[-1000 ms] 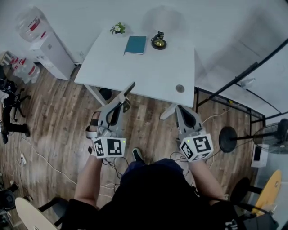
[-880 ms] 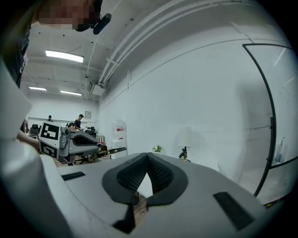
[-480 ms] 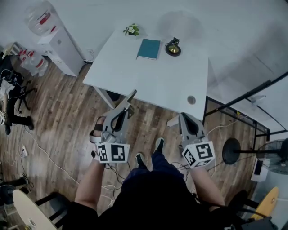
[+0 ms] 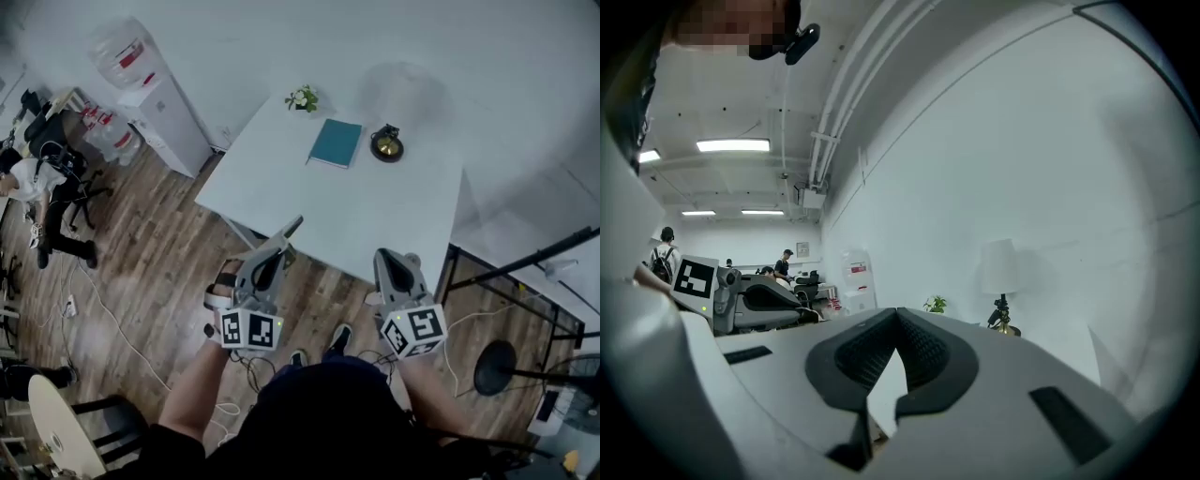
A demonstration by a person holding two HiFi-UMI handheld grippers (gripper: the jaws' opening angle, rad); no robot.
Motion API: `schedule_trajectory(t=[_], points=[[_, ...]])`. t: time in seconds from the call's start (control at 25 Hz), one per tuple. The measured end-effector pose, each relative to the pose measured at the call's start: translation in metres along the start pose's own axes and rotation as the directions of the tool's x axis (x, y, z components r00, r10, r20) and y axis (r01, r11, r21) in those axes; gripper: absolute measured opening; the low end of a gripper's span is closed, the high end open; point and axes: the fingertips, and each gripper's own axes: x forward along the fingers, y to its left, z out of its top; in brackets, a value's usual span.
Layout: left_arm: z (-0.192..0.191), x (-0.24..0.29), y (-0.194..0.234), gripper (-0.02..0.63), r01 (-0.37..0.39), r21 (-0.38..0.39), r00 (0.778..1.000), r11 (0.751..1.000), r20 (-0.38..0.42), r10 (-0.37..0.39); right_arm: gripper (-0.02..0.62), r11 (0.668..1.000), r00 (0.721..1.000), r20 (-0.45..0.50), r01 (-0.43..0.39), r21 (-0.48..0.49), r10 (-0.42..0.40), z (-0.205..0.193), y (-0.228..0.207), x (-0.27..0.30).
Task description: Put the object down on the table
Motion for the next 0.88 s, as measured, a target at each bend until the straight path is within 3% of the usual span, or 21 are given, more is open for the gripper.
schedule_trajectory(t=[0.2, 0.48, 0.68, 0.88], points=[[0.013, 0.045, -0.008, 0.015, 0.031, 0.033, 0.999, 0.999, -0.022, -0.03, 0.006, 0.999, 1.0, 0.0, -0.01, 0.033, 0.01, 0.001, -0.045, 0.015], [0.008, 0.094, -0.038, 0.015, 0.142, 0.087, 0.99, 0.986, -0.039, -0.139, 0.006, 0.998, 1.0, -0.015, 0.012, 0.067, -0.011, -0.01, -0.08, 0.022], [-0.002, 0.127, -0.05, 0.015, 0.23, 0.113, 0.973, 0.967, -0.028, -0.228, 0.006, 0.993, 0.996, -0.037, 0.082, 0.081, -0.079, -0.013, -0.101, 0.024], [-0.012, 0.166, -0.062, 0.015, 0.321, 0.179, 0.942, 0.93, 0.038, -0.333, 0.005, 0.974, 0.977, -0.063, 0.209, 0.081, -0.204, -0.018, -0.125, 0.032]])
